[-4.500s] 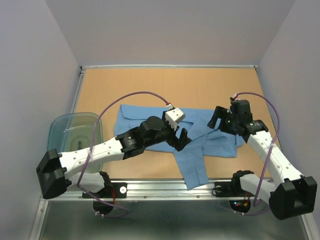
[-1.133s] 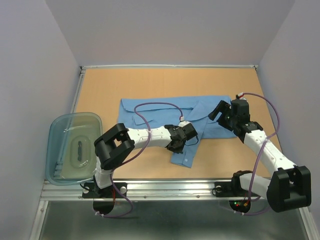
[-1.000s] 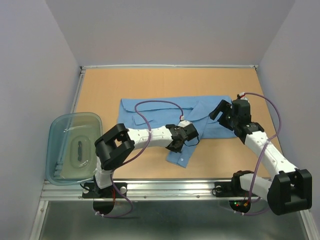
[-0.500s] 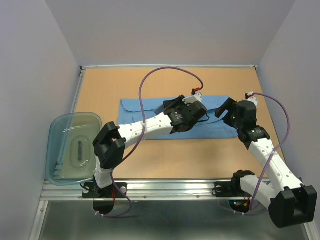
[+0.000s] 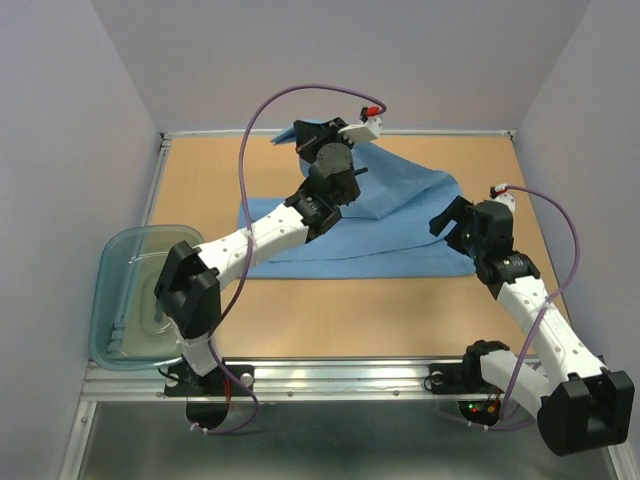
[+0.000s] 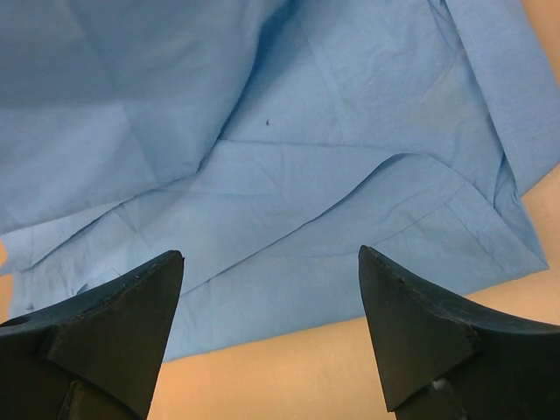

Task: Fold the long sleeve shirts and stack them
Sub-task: Fold the shirt

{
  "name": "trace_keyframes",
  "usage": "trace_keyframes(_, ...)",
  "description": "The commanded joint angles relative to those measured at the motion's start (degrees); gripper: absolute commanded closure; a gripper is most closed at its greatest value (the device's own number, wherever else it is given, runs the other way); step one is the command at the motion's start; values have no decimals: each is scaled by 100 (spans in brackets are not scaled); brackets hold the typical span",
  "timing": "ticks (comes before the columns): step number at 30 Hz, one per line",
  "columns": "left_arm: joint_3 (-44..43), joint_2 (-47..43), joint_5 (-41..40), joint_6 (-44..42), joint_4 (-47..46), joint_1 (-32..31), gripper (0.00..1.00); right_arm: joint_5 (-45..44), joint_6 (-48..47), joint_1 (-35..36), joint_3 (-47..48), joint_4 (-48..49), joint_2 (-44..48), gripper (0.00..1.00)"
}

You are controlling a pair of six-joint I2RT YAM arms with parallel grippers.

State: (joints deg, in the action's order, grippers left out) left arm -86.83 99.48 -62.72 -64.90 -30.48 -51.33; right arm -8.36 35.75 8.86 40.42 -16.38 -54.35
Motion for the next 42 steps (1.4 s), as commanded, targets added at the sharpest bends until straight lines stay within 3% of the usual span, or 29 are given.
trace_keyframes(1,-221,-25,609,-1664,-2083,123,100,71,-94,1,396,39,47,14)
trace_keyframes(7,-327,89,1042,-1824,-2182,-376,100,-156,-59,1,387,39,214,15)
trace_keyframes(11,-45,115,1017,-1482,-1998,-790,100,-306,-50,1,361,30,424,15)
trace_keyframes(17,-299,124,437,-429,-891,-1308,100,-613,-94,1,291,12,645,15)
trace_keyframes(25,-378,1,392,574,294,-2100,100,-860,-120,-7,264,3,697,15)
trace_keyframes(30,-932,-60,550,1664,1648,-2153,100,-1089,-200,-7,431,-14,443,16)
trace_keyframes(42,-1512,229,611,3692,4127,-1372,100,-342,-270,-34,1195,-32,-1209,20)
